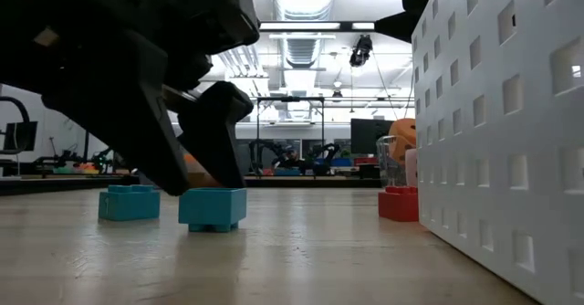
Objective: Pick & Place Toys
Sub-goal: Put the blue game piece into the black bin
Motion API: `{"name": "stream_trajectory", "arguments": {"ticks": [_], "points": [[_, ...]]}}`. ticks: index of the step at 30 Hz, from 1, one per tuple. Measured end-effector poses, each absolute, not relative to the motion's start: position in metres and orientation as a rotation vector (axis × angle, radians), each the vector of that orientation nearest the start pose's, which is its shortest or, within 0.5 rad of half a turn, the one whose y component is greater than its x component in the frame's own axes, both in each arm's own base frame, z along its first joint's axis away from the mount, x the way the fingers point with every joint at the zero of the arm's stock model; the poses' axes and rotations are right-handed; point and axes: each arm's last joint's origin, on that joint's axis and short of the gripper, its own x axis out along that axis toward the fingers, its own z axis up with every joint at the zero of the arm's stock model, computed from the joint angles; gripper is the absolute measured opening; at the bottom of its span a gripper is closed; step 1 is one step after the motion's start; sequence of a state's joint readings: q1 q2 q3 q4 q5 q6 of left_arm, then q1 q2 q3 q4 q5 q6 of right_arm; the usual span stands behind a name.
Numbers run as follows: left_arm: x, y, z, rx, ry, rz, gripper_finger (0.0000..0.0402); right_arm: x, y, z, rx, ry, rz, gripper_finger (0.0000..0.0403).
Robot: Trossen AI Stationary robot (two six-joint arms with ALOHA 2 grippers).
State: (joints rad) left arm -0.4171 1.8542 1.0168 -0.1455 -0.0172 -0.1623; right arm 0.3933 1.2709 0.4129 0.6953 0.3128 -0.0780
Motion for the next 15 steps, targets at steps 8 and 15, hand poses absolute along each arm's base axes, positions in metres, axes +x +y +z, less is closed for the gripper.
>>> {"name": "stream_trajectory", "arguments": {"ticks": [8, 15], "points": [[0.3263, -0.1434, 0.1349, 0.067, 0.981, -0.267, 0.0273, 0.2266, 0.0844, 0.1942, -0.134, 0.149, 0.086, 0.0313], [0.3268, -0.144, 0.135, 0.063, 0.971, -0.281, 0.0239, 0.2266, 0.0844, 0.1942, -0.134, 0.149, 0.086, 0.0313]]}}
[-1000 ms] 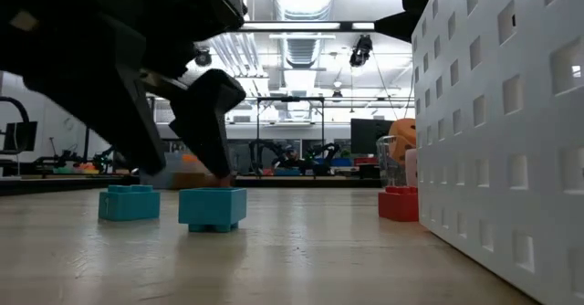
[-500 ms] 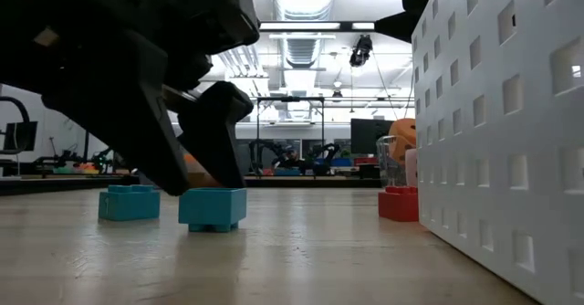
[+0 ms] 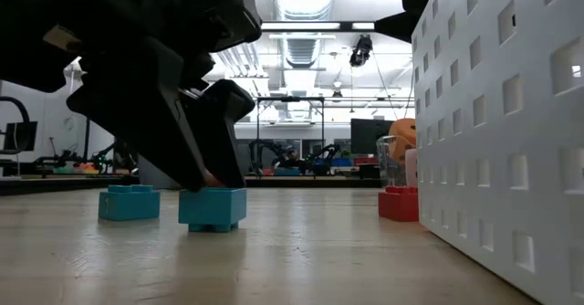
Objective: Pick & Place Toys
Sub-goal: Put the blue game piece into the black bin
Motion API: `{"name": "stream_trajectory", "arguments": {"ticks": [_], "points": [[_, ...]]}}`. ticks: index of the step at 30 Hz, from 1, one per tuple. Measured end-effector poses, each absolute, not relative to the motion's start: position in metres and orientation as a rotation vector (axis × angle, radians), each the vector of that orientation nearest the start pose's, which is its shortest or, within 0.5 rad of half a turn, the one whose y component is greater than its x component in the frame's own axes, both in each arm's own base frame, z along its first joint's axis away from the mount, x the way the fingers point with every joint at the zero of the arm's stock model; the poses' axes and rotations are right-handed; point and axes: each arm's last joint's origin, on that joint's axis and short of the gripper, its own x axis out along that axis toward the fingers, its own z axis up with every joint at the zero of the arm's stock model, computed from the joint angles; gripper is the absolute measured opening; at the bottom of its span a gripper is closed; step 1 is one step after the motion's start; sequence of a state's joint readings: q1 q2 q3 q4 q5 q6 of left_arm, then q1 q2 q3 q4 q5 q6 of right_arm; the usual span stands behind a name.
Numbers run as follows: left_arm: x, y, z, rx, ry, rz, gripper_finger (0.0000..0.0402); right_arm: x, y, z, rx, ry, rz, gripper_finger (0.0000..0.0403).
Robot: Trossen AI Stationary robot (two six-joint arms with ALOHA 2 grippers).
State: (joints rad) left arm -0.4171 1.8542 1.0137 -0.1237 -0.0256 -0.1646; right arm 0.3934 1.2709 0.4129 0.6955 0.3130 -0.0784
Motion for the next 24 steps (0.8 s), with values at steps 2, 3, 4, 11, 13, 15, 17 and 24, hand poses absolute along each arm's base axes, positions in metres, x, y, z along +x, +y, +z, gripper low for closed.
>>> {"name": "stream_trajectory", "arguments": {"ticks": [2, 3, 4, 11, 13, 15, 17, 24], "points": [[0.327, -0.144, 0.133, 0.06, 0.97, -0.284, 0.0238, 0.227, 0.084, 0.194, -0.134, 0.149, 0.086, 0.0313], [0.327, -0.144, 0.131, 0.061, 0.976, -0.285, 0.0238, 0.227, 0.084, 0.194, -0.134, 0.149, 0.086, 0.0313], [0.327, -0.145, 0.128, 0.058, 0.986, -0.292, 0.0238, 0.227, 0.084, 0.194, -0.134, 0.15, 0.086, 0.0313], [0.333, -0.141, 0.116, -0.013, 1.016, -0.344, 0.0238, 0.227, 0.084, 0.194, -0.134, 0.149, 0.086, 0.0313], [0.333, -0.141, 0.117, 0.0, 1.009, -0.351, 0.0238, 0.227, 0.084, 0.194, -0.134, 0.149, 0.086, 0.0313], [0.333, -0.141, 0.118, 0.005, 1.001, -0.353, 0.0238, 0.227, 0.084, 0.194, -0.134, 0.149, 0.086, 0.0313], [0.333, -0.141, 0.12, 0.005, 0.996, -0.352, 0.0234, 0.227, 0.084, 0.194, -0.134, 0.149, 0.086, 0.0313], [0.333, -0.14, 0.12, 0.01, 0.996, -0.344, 0.0139, 0.227, 0.084, 0.194, -0.134, 0.149, 0.086, 0.0313]]}}
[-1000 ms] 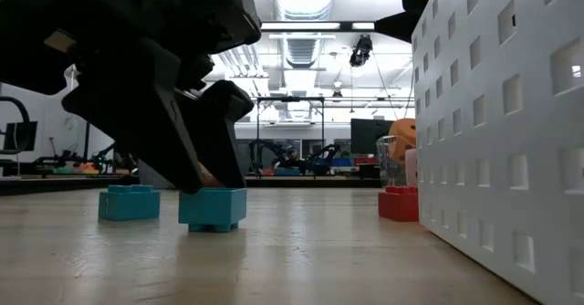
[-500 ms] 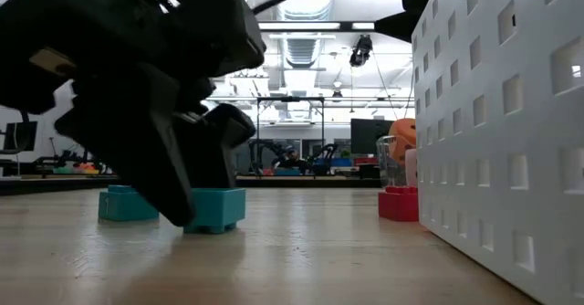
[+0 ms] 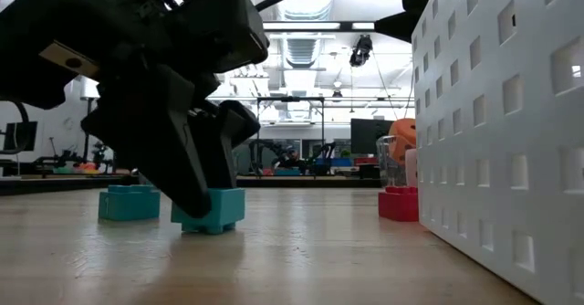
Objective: Pick & Place Toys
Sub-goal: Put the blue game piece into the black bin
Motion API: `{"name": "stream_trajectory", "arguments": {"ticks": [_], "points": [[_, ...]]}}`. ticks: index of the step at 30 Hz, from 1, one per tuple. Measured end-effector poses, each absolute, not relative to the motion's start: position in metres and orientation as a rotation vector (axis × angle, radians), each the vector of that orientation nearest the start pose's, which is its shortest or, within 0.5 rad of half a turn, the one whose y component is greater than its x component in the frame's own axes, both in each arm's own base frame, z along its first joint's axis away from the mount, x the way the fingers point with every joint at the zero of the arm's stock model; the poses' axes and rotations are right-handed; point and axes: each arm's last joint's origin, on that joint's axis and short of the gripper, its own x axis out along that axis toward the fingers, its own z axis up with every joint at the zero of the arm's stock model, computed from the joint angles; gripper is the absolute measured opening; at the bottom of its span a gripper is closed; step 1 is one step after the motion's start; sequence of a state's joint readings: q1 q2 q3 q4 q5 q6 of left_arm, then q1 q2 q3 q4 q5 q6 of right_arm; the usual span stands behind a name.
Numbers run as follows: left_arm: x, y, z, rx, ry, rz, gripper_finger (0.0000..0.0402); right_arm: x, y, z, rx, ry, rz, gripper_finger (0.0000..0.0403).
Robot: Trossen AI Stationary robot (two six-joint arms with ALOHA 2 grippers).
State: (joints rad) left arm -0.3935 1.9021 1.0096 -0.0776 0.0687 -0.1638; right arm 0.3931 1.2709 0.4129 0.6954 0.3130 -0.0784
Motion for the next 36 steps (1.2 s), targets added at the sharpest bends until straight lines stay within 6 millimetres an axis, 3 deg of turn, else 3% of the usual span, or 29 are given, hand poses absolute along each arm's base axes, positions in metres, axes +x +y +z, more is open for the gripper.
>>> {"name": "stream_trajectory", "arguments": {"ticks": [1, 14, 19, 24, 31, 36], "points": [[0.333, -0.14, 0.121, 0.01, 0.995, -0.344, 0.0125, 0.227, 0.084, 0.194, -0.134, 0.15, 0.086, 0.0313], [0.325, -0.136, 0.134, 0.095, 1.008, -0.336, 0.0125, 0.227, 0.084, 0.194, -0.133, 0.15, 0.086, 0.0313], [0.323, -0.131, 0.15, 0.154, 0.917, -0.328, 0.0125, 0.227, 0.084, 0.194, -0.131, 0.151, 0.086, 0.0313], [0.312, -0.12, 0.161, 0.128, 0.711, -0.335, 0.0125, 0.227, 0.084, 0.194, -0.131, 0.153, 0.086, 0.0313], [0.279, -0.077, 0.168, 0.015, 0.447, -0.229, 0.0125, 0.226, 0.084, 0.193, -0.129, 0.157, 0.086, 0.0313], [0.253, -0.028, 0.175, -0.004, 0.376, 0.043, 0.0125, 0.227, 0.084, 0.194, -0.129, 0.155, 0.086, 0.0313]]}}
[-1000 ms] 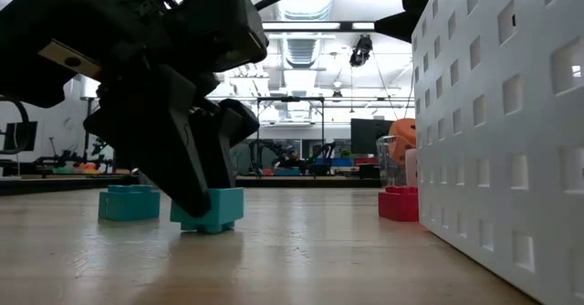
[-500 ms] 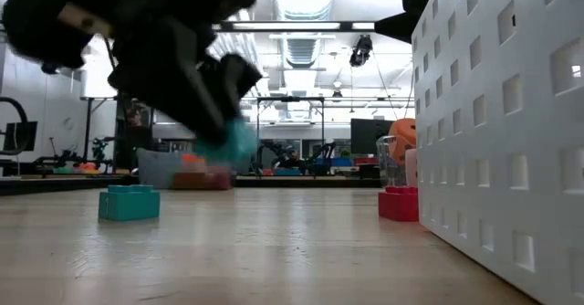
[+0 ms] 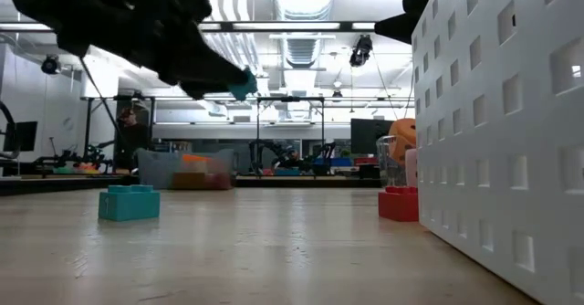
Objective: Pick & Place Toys
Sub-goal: Put the blue game piece into the black bin
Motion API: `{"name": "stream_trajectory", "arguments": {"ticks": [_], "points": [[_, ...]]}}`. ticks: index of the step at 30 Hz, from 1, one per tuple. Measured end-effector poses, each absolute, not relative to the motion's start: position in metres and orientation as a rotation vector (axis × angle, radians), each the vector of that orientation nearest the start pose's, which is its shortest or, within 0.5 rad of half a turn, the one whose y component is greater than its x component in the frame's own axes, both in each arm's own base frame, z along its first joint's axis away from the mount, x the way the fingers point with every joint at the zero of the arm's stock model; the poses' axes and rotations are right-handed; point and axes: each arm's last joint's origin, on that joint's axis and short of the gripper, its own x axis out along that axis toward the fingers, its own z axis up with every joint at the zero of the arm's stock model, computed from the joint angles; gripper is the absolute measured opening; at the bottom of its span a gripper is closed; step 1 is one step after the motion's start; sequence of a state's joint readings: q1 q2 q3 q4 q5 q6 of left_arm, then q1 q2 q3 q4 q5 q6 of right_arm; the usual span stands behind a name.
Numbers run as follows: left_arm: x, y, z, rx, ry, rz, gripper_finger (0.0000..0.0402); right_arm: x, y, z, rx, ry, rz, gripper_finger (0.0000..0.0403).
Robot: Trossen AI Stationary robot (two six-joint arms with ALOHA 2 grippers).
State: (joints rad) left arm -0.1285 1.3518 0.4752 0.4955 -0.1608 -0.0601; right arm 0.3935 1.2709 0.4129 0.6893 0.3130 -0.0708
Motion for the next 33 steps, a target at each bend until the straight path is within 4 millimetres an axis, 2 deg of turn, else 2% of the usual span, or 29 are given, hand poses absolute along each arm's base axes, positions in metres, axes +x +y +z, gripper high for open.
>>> {"name": "stream_trajectory", "arguments": {"ticks": [5, 10, 14, 17, 21, 28, 33], "points": [[0.231, 0.026, 0.185, -0.042, 0.321, 0.299, 0.0125, 0.227, 0.084, 0.194, -0.129, 0.154, 0.086, 0.0313], [0.21, 0.076, 0.185, -0.1, 0.365, 0.538, 0.0125, 0.226, 0.084, 0.193, -0.13, 0.158, 0.086, 0.0313], [0.193, 0.108, 0.18, -0.17, 0.408, 0.706, 0.0125, 0.226, 0.084, 0.193, -0.131, 0.16, 0.086, 0.0313], [0.182, 0.124, 0.175, -0.227, 0.431, 0.801, 0.0125, 0.226, 0.084, 0.193, -0.131, 0.16, 0.086, 0.0313], [0.174, 0.135, 0.172, -0.276, 0.435, 0.866, 0.0128, 0.226, 0.084, 0.193, -0.131, 0.16, 0.086, 0.0313], [0.175, 0.135, 0.173, -0.286, 0.435, 0.858, 0.0226, 0.226, 0.084, 0.193, -0.131, 0.159, 0.086, 0.0313], [0.175, 0.135, 0.172, -0.292, 0.433, 0.853, 0.0255, 0.226, 0.084, 0.193, -0.131, 0.159, 0.086, 0.0313]]}}
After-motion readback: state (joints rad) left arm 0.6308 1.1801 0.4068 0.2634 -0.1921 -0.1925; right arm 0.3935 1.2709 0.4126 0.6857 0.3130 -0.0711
